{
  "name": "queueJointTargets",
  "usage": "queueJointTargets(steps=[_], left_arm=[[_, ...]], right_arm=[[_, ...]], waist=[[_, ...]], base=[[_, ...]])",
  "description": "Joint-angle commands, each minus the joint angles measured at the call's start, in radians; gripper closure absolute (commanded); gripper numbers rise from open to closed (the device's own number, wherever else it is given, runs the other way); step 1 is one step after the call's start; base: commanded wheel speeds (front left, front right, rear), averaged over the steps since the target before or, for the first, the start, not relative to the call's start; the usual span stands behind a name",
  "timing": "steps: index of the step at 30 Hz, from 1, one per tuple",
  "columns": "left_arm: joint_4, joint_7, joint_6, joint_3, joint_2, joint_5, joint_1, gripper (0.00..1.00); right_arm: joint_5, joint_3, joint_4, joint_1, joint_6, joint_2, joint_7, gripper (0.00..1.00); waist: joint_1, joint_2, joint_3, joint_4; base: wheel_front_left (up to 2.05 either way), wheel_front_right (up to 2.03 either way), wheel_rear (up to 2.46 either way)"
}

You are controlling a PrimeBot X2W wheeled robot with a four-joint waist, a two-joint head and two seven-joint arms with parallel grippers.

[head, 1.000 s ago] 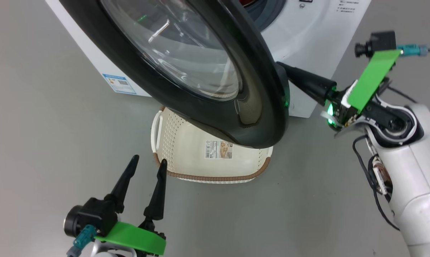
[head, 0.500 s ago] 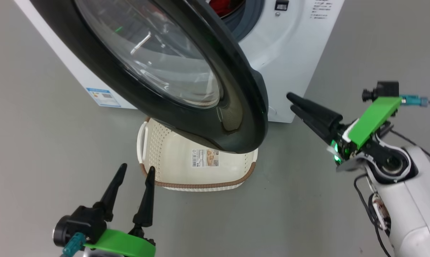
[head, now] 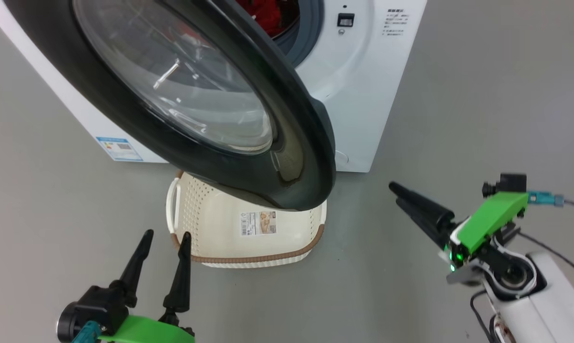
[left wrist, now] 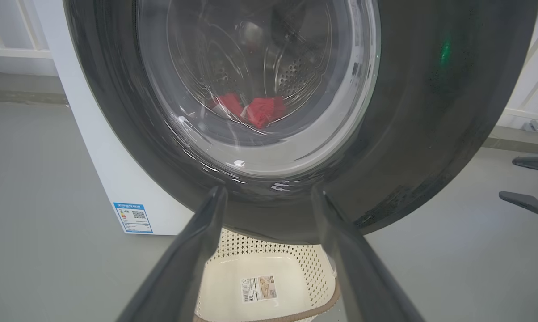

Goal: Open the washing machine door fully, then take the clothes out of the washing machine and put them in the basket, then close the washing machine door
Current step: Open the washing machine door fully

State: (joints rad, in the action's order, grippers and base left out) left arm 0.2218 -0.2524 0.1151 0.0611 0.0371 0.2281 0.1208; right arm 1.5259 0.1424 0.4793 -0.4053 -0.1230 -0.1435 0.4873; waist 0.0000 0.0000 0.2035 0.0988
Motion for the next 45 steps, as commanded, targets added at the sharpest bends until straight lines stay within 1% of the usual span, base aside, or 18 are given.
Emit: queueJointTargets(steps=[1,6,11,17,23,30,32,33,36,38,39,45], left_arm=[[-0.022,-0.009,0.005,-0.038,0.013,-0.015,-0.006,0.0],[-0.018,-0.009,0.006,-0.047,0.013,-0.013,-0.015,0.0],[-0.015,-0.009,0.007,-0.054,0.013,-0.012,-0.025,0.0],[-0.012,-0.009,0.008,-0.062,0.013,-0.011,-0.032,0.0],[-0.008,-0.009,0.008,-0.066,0.013,-0.011,-0.032,0.0],[-0.002,-0.009,0.009,-0.067,0.013,-0.011,-0.034,0.0],[-0.001,-0.009,0.009,-0.067,0.013,-0.011,-0.034,0.0],[-0.001,-0.009,0.009,-0.067,0.013,-0.011,-0.034,0.0],[0.0,-0.009,0.01,-0.069,0.013,-0.012,-0.036,0.0],[0.0,-0.009,0.01,-0.07,0.013,-0.013,-0.038,0.0],[-0.001,-0.009,0.009,-0.071,0.013,-0.013,-0.04,0.0],[-0.003,-0.009,0.01,-0.071,0.013,-0.013,-0.046,0.0]], right_arm=[[-0.014,0.017,-0.026,0.013,-0.008,-0.001,-0.011,0.0],[-0.075,0.053,-0.03,0.071,-0.008,-0.032,-0.079,0.0],[-0.094,0.082,-0.036,0.123,-0.008,-0.049,-0.145,0.0],[-0.153,0.146,-0.029,0.154,-0.008,-0.08,-0.24,0.0],[-0.235,0.245,-0.02,0.158,-0.008,-0.121,-0.381,0.0],[-0.325,0.397,-0.01,0.152,-0.008,-0.184,-0.588,0.0],[-0.328,0.424,-0.002,0.149,-0.008,-0.193,-0.654,0.0],[-0.328,0.424,-0.002,0.149,-0.008,-0.193,-0.654,0.0],[-0.364,0.461,0.029,0.135,-0.008,-0.212,-0.736,0.0],[-0.414,0.47,0.044,0.129,-0.008,-0.225,-0.747,0.0],[-0.446,0.455,0.043,0.127,-0.008,-0.225,-0.748,0.0],[-0.667,0.271,-0.004,0.194,-0.008,-0.173,-0.749,0.0]], waist=[[0.0001,0.0,-0.006,-0.006],[0.0001,0.0,-0.017,-0.017],[0.0001,0.0,-0.027,-0.029],[0.0001,0.0,-0.032,-0.045],[0.0001,0.0,-0.032,-0.054],[0.0001,0.0,-0.04,-0.054],[0.0001,0.0,-0.042,-0.053],[0.0001,0.0,-0.042,-0.053],[0.0001,0.0,-0.047,-0.053],[0.0001,0.0,-0.05,-0.054],[0.0001,0.0,-0.051,-0.055],[0.0001,0.0,-0.061,-0.054]], base=[[0.0,0.0,0.0],[0.0,0.0,0.0],[0.0,0.0,0.0],[0.0,0.0,0.0],[0.0,0.0,0.0],[0.0,0.0,0.0],[0.0,0.0,0.0],[0.0,0.0,0.0],[0.0,0.0,0.0],[0.0,0.0,0.0],[0.0,0.0,0.0],[0.0,0.0,0.0]])
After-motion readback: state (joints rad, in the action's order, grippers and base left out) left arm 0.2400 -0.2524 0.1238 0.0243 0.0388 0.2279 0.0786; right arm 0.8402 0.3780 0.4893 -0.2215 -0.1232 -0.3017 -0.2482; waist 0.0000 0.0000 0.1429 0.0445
